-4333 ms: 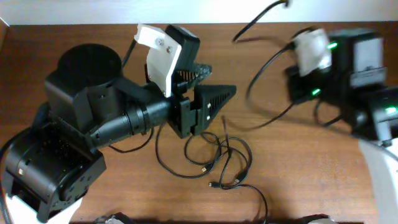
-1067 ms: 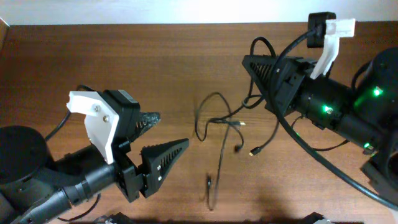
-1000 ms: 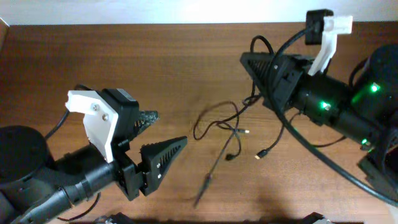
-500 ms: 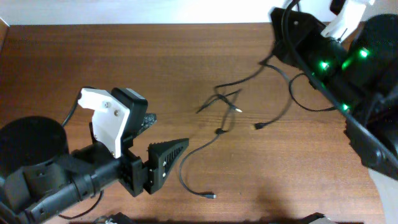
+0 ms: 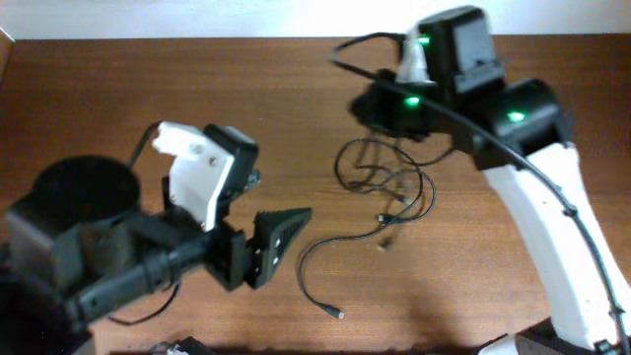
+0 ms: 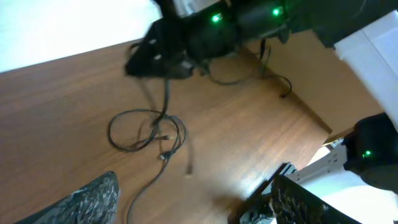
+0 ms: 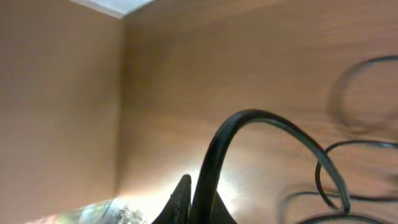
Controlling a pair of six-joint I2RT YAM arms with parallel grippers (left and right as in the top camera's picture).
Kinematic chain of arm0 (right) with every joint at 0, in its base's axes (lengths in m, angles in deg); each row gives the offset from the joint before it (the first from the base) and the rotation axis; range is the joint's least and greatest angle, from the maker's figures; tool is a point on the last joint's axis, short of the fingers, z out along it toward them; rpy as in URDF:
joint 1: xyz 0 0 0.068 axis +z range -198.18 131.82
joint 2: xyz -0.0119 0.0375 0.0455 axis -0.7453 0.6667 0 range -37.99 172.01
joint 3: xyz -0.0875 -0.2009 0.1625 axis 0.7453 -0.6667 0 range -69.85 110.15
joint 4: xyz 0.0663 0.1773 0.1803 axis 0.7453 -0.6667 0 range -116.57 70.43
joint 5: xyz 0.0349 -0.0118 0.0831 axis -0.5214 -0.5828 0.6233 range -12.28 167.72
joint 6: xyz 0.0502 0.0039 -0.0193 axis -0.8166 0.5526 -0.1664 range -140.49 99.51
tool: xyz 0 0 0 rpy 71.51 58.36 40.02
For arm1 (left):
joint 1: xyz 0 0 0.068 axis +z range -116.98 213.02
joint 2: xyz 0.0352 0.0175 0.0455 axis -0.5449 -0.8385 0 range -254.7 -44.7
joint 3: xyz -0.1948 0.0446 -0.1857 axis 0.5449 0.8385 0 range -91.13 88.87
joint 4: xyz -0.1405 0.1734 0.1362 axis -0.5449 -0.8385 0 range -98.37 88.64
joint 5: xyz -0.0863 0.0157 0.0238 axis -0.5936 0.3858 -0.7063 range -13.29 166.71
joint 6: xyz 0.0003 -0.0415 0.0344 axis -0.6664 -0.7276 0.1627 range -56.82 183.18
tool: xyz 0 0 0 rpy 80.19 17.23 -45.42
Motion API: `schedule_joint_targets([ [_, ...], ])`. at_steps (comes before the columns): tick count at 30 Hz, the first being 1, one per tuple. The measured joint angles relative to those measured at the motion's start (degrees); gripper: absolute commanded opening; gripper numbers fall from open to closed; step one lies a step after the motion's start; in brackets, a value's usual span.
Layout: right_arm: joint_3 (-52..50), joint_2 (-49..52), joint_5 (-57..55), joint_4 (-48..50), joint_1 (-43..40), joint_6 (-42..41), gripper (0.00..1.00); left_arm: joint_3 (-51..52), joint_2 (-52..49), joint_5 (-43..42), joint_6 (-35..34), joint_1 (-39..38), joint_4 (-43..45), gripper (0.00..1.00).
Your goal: Untangle cables
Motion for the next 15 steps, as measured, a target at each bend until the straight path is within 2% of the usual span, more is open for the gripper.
schedule_joint_targets([
  [4,-0.07,-0.02,7.23,8.63,2.51,2.54,0.04,0.02,-1.22,0.00,0.00,0.00,-0.07,0.79],
  [8,-0.07,-1.25,9.05,15.15,0.42,4.02,0.04,0.00,-1.22,0.00,0.00,0.00,-0.55,0.79],
  [15,-0.07,-3.15,9.70,15.15,-16.85,4.92,0.04,0.02,-1.22,0.02,0.00,0.00,-2.67,0.79],
])
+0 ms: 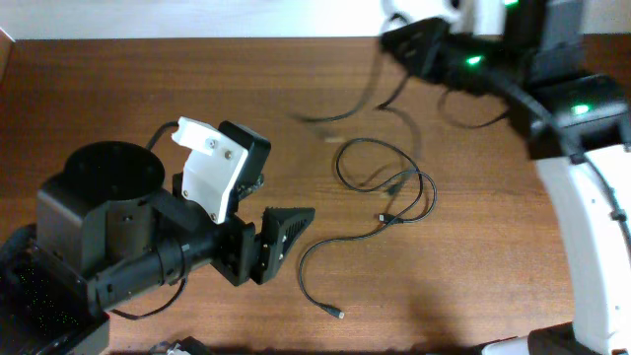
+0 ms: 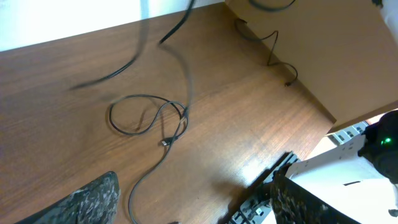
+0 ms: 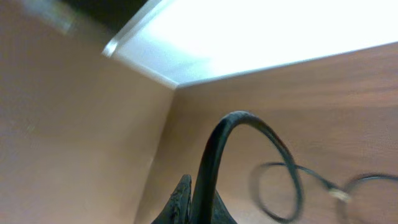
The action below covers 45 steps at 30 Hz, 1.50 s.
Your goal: Untangle cables
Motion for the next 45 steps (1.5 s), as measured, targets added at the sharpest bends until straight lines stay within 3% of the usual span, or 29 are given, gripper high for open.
schedule_joint_targets([
  [5,0.00,0.00,-1.05,-3.39,-15.69,6.23,0.04,-0.02,0.00,0.00,0.02,0.00,-0.07,0.79],
  [14,0.02,3.26,-16.83,-1.44,-48.50,15.82,0.04,-0.02,-0.50,-0.02,0.00,0.00,-0.09,0.79],
  [16,0.02,5.88,-17.49,-0.83,-52.65,16.26,0.13,-0.02,-0.68,0.00,0.00,0.00,-0.09,0.80],
  [19,0.04,10.62,-18.14,-0.55,-58.60,16.65,0.09,0.00,-0.87,0.00,0.00,0.00,-0.07,0.80],
  [20,0.04,12.90,-18.40,-1.18,-61.02,16.70,0.74,-0.02,-0.98,0.00,0.02,0.00,-0.07,0.80],
  [21,0.04,14.36,-18.60,-1.81,-62.82,16.87,0.99,-0.02,-1.18,0.00,0.00,0.00,-0.09,0.80],
  [24,0.02,16.00,-18.58,-3.37,-66.07,16.96,0.99,-0.02,-1.88,-0.02,0.02,0.00,-0.09,0.81],
  [27,0.04,16.00,-15.15,-3.32,-66.73,17.29,0.99,0.00,-2.19,0.00,0.00,0.00,-0.09,0.82],
  [32,0.04,16.00,-0.31,-7.06,-63.82,17.22,0.99,0.00,-2.19,-0.02,0.02,0.00,-0.13,0.82],
  [38,0.09,16.00,3.43,-23.47,-50.88,21.09,0.99,-0.02,-2.19,0.00,0.02,0.00,-0.15,0.82],
  [45,0.09,16.00,-4.83,-39.80,-31.23,25.24,0.99,-0.02,-2.19,-0.02,0.02,0.00,-0.46,0.82],
])
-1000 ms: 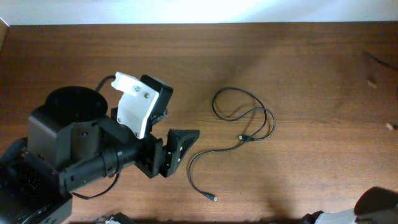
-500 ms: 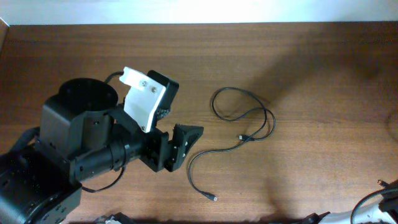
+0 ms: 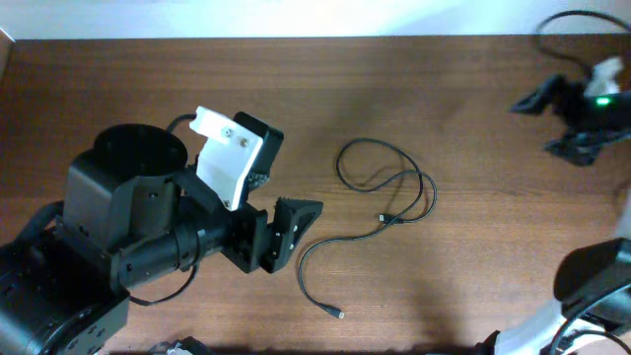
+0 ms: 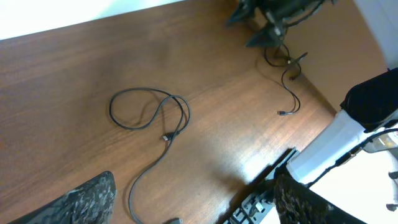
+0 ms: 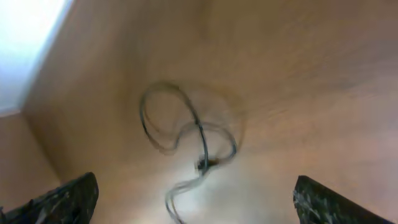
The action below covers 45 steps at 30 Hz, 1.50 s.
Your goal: Untangle cables
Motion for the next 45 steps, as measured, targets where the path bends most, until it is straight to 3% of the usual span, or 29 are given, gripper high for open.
schedule_joint_targets([
  [6,0.00,0.00,-8.87,-8.57,17.18,6.43,0.99,0.00,0.22,0.00,-0.02,0.00,-1.38,0.82],
  [11,-1.29,-0.02,-15.89,-8.24,26.77,7.45,0.99,0.00,0.52,0.00,0.00,0.00,-2.97,0.82],
  [18,-15.47,-0.13,-18.32,3.93,30.84,11.85,0.99,0.02,0.63,0.04,0.00,0.00,-3.43,0.82],
  [24,-29.44,-0.17,-23.39,23.56,30.84,18.80,0.99,-0.02,0.66,0.02,0.00,-0.09,-2.08,0.86],
  [25,-30.73,-0.17,-23.69,25.77,30.84,19.34,0.94,-0.02,0.66,0.02,0.15,-0.07,-1.88,0.86],
  [27,-33.62,-0.17,-23.78,31.74,30.84,20.06,0.66,-0.02,0.63,0.02,0.17,-0.07,-0.87,0.86],
  [34,-39.76,2.08,-24.04,40.28,30.84,20.81,0.58,-0.02,0.66,0.02,0.17,-0.07,0.42,0.86],
  [35,-40.09,2.60,-24.02,40.52,30.84,20.92,0.06,-0.02,0.66,0.00,0.17,-0.07,0.42,0.86],
  [41,-40.63,3.98,-23.69,40.85,30.84,20.28,0.04,-0.02,0.63,0.00,0.17,-0.07,0.42,0.87],
  [45,-39.67,4.04,-17.16,39.36,30.84,20.04,0.04,-0.02,0.63,0.00,0.17,-0.07,0.44,0.87],
])
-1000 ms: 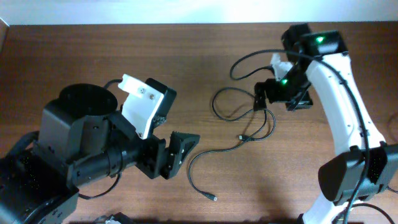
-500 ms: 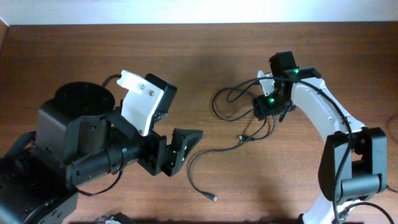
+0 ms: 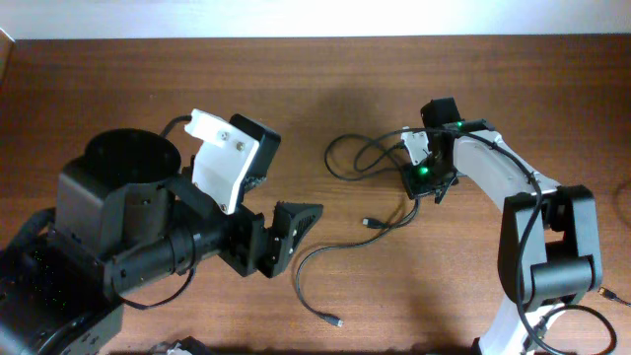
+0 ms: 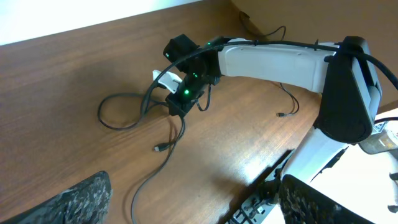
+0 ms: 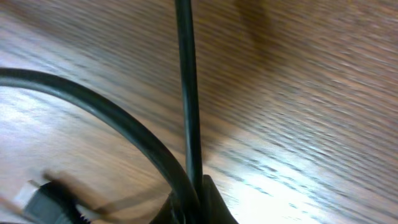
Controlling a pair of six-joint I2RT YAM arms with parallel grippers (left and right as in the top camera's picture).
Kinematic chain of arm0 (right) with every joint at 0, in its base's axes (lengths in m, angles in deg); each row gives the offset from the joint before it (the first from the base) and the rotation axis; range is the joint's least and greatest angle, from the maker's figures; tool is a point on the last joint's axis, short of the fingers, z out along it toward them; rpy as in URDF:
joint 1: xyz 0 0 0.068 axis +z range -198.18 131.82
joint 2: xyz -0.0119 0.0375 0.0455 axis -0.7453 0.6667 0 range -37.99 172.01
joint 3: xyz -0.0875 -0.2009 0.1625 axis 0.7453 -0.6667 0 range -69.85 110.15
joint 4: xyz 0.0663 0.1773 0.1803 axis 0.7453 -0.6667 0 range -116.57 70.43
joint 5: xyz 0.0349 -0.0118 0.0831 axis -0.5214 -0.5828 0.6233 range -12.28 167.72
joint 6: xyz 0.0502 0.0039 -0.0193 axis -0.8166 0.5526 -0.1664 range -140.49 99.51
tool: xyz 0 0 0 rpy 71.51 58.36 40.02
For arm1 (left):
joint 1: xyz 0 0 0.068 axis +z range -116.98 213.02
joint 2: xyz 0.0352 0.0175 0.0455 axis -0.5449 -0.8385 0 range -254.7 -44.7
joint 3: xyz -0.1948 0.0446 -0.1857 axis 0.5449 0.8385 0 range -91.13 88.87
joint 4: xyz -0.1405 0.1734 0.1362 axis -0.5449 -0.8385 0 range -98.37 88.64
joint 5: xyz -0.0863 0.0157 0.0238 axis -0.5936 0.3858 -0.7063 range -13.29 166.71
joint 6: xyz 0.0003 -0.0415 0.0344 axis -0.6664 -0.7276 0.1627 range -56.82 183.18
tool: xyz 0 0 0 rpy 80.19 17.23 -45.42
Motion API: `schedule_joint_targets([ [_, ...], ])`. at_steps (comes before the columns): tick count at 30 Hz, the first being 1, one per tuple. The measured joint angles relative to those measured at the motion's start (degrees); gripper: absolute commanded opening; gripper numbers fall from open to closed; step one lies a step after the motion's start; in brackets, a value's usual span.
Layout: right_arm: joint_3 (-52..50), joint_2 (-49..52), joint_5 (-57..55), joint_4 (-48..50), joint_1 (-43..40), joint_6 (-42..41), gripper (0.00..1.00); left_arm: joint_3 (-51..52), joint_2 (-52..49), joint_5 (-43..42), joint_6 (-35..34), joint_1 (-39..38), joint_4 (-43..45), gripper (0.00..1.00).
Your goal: Untangle cables
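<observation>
A thin black cable [image 3: 347, 158] lies in loose loops mid-table. Its plug [image 3: 367, 223] rests lower down and a long tail [image 3: 308, 286] runs toward the front. My right gripper [image 3: 426, 177] is down on the right side of the loops. In the right wrist view it [image 5: 191, 198] is shut on the black cable [image 5: 185, 93], with two strands meeting at its tips. My left gripper [image 3: 286, 237] hovers open left of the tail, holding nothing. Its fingers [image 4: 74, 200] frame the cable [image 4: 121, 115] from above.
A second black cable [image 4: 287, 102] lies near the table's far right edge, behind the right arm [image 4: 273, 59]. A power strip [image 4: 258, 202] sits below the table's front edge. The bulky left arm [image 3: 118, 247] covers the front-left part of the table.
My right gripper was open at the far right edge of the table. Now it is mid-table, shut on the looped cable, whose loops have shifted a little. The left gripper has hardly moved.
My right gripper was first shut on a cable at the tangled pile, then held it lifted at the back of the table. Then it stood open at the far right, with that cable lying there. Now it is shut on the cable left mid-table.
</observation>
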Motion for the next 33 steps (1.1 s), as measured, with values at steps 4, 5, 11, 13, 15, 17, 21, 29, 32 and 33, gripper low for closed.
schedule_joint_targets([
  [4,9.42,0.02,9.66,-6.82,0.00,-1.99,0.04,0.00,0.00,0.02,0.00,0.00,0.02,0.87],
  [5,13.46,0.02,12.22,-9.62,0.00,-2.99,0.04,0.00,0.00,0.00,0.00,0.00,-0.02,0.87],
  [11,40.57,-0.90,17.40,-25.07,0.00,-7.52,0.04,-0.02,0.00,0.02,0.02,0.00,0.00,0.87],
  [13,48.24,-1.03,17.86,-27.23,0.00,-8.50,0.04,0.00,0.00,0.07,0.04,0.00,-0.07,0.87],
  [15,56.72,-1.20,18.14,-27.58,0.00,-9.62,0.04,0.00,0.00,0.48,0.46,0.00,-0.09,0.87],
  [17,62.49,-1.29,17.14,-27.50,0.00,-10.03,0.04,0.00,0.00,0.79,0.90,0.00,-0.15,0.87],
  [21,71.32,-1.40,5.86,-27.02,-0.02,-10.10,0.04,0.00,0.00,1.01,1.11,0.00,-0.98,0.87],
  [29,73.81,-1.51,-25.03,-20.94,-10.88,-10.08,0.04,0.00,0.00,1.07,1.11,0.00,-1.40,0.87],
  [32,73.81,-1.51,-29.11,-19.52,-20.65,-10.01,0.04,0.00,0.00,1.07,1.11,0.00,-1.36,0.87],
  [33,73.81,-1.51,-29.11,-19.50,-23.91,-10.03,0.04,0.00,0.00,1.09,1.11,0.00,-1.36,0.87],
])
